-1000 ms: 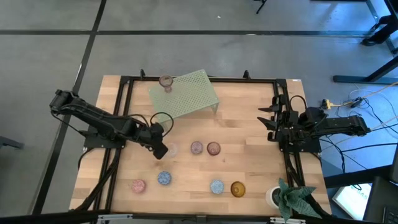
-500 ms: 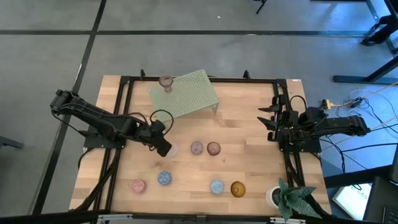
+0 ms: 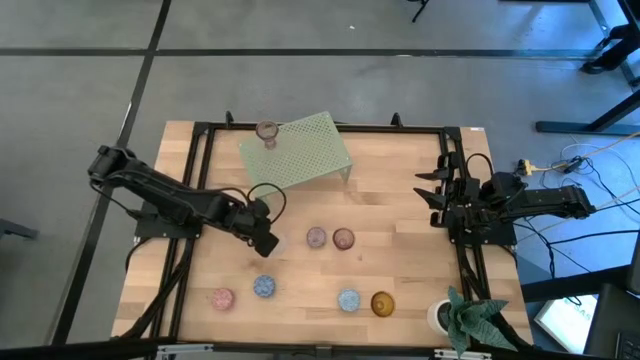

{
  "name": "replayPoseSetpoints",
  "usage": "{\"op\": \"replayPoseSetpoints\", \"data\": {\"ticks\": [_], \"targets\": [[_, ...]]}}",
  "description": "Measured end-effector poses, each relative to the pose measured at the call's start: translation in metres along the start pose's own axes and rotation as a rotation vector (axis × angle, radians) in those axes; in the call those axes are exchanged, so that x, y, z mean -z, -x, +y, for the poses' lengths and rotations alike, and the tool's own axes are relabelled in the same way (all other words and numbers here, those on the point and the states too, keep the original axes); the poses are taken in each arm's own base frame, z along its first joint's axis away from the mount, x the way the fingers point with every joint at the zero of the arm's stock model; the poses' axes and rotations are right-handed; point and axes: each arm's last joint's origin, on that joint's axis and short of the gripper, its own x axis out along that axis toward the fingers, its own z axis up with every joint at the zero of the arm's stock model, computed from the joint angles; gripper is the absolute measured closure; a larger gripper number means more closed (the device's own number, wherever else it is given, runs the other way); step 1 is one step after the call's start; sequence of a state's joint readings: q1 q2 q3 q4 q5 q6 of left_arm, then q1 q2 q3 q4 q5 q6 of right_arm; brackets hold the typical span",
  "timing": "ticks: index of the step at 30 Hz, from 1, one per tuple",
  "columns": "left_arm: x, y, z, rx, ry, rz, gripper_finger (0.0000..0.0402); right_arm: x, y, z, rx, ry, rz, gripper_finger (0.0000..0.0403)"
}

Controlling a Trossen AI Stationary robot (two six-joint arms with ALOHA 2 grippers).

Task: Pick & Place candle stick holders
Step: Put the transparent glass candle holder on the shelf aligned with the other glass candle holder

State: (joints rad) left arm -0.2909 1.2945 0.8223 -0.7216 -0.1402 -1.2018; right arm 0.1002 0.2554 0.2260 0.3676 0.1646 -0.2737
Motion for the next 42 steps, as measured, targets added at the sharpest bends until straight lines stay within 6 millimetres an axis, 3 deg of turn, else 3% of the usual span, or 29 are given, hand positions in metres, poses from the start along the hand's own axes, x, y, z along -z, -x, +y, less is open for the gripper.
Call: {"op": "replayPoseSetpoints", "data": {"ticks": [10,15,17,23,32,37,42], "targets": [[0.000,-0.010,0.000,-0.036,0.004,0.038,0.0337,0.000,0.000,0.000,0.000,0.000,0.000,0.0238],[-0.003,-0.009,0.000,-0.007,-0.013,0.088,0.0384,0.000,0.000,0.000,0.000,0.000,0.000,0.0238],[-0.004,-0.006,0.000,-0.009,-0.011,0.101,0.0385,0.000,0.000,0.000,0.000,0.000,0.001,0.0238],[-0.016,0.031,-0.014,-0.051,-0.055,0.074,0.0383,0.000,0.000,0.000,0.000,0.000,0.000,0.0238],[-0.036,0.105,-0.027,-0.130,-0.061,-0.001,0.0383,0.000,0.000,0.000,0.000,0.000,0.001,0.0238],[-0.048,0.135,-0.025,-0.159,-0.047,-0.056,0.0383,0.001,0.000,0.000,-0.002,0.000,0.006,0.0238],[-0.065,0.145,-0.007,-0.303,0.036,-0.125,0.0383,0.001,0.000,0.000,-0.002,0.000,0.006,0.0238]]}}
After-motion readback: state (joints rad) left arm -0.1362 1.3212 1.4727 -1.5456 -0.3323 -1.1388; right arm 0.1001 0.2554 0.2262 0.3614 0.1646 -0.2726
